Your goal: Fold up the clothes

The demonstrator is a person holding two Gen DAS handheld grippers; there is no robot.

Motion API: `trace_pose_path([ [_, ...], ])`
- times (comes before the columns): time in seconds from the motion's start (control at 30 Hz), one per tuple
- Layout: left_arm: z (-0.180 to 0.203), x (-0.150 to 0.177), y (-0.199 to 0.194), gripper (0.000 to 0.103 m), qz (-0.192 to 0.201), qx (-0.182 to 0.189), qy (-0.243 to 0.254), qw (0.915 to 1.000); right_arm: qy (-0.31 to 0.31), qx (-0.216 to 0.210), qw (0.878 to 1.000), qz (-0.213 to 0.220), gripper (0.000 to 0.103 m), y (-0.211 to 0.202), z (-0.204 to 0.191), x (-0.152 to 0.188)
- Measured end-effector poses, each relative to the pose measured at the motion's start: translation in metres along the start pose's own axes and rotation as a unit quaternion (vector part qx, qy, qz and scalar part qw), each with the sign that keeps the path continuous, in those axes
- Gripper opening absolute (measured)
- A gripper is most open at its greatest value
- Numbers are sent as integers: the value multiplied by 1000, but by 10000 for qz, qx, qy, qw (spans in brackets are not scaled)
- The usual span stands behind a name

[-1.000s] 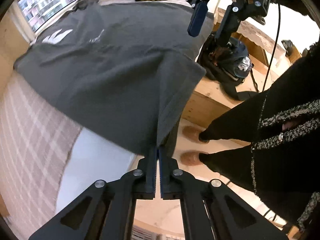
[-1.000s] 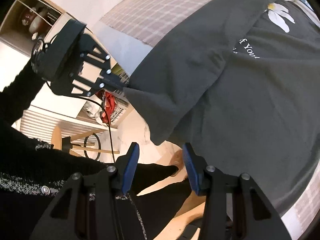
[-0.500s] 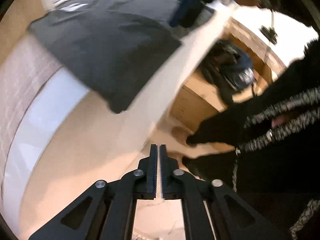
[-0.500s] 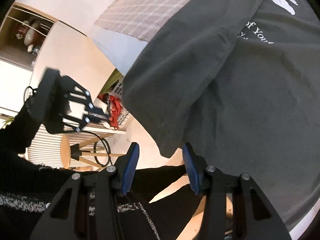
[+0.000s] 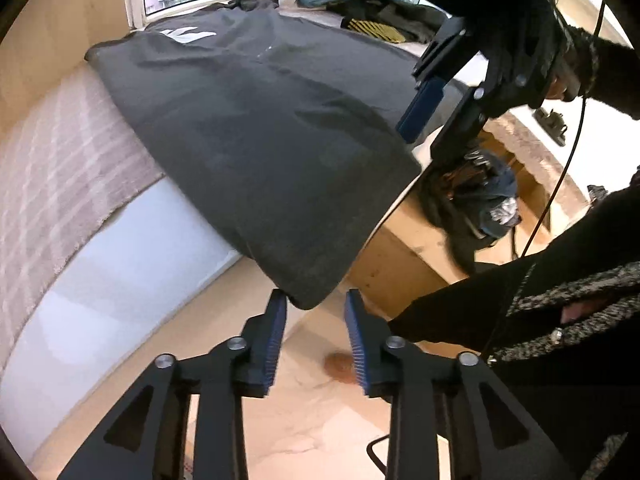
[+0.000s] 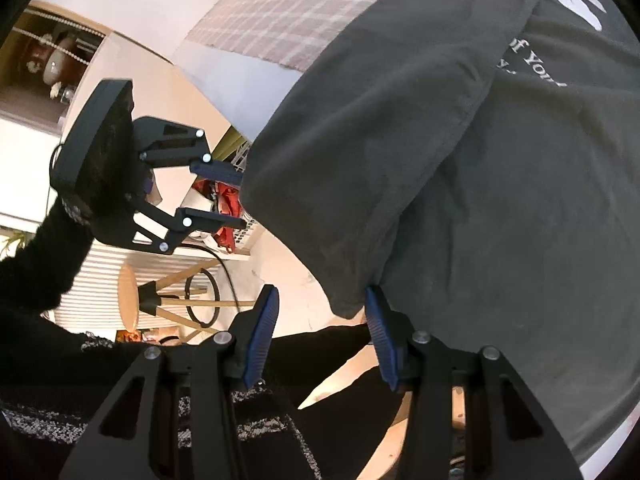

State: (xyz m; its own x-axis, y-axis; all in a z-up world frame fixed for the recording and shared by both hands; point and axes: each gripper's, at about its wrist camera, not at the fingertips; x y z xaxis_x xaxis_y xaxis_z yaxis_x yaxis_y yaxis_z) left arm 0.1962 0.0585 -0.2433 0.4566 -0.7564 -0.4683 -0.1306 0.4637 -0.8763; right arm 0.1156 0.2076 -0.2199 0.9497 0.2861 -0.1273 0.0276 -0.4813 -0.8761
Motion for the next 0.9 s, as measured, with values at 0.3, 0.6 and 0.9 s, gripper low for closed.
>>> trace_pose_path([
  [0.3,-20,-8,14,5,-138,217,-544,9982,109,89,9998,126,5,2,2,1],
  [0.6,-12,-4,-36,3,-106,294,-278,9991,582,195,9976,314,25,-40,6,43],
  [0.9,-33,-14,-48,12,-57,-128,-1120,9936,2978,1880,9214,1641,42,-116,108,153],
])
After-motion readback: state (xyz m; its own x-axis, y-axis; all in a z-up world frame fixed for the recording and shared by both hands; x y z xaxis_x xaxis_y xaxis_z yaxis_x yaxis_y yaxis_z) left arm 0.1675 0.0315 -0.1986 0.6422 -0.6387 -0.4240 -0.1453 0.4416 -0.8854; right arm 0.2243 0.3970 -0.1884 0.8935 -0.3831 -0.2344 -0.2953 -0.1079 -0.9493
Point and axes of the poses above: each gripper's, at about its wrist camera, not at the fingertips, and y roughly the way its jaws point, z to its right, x to its underside, and after that the axes turned 5 degrees about y, right-handed
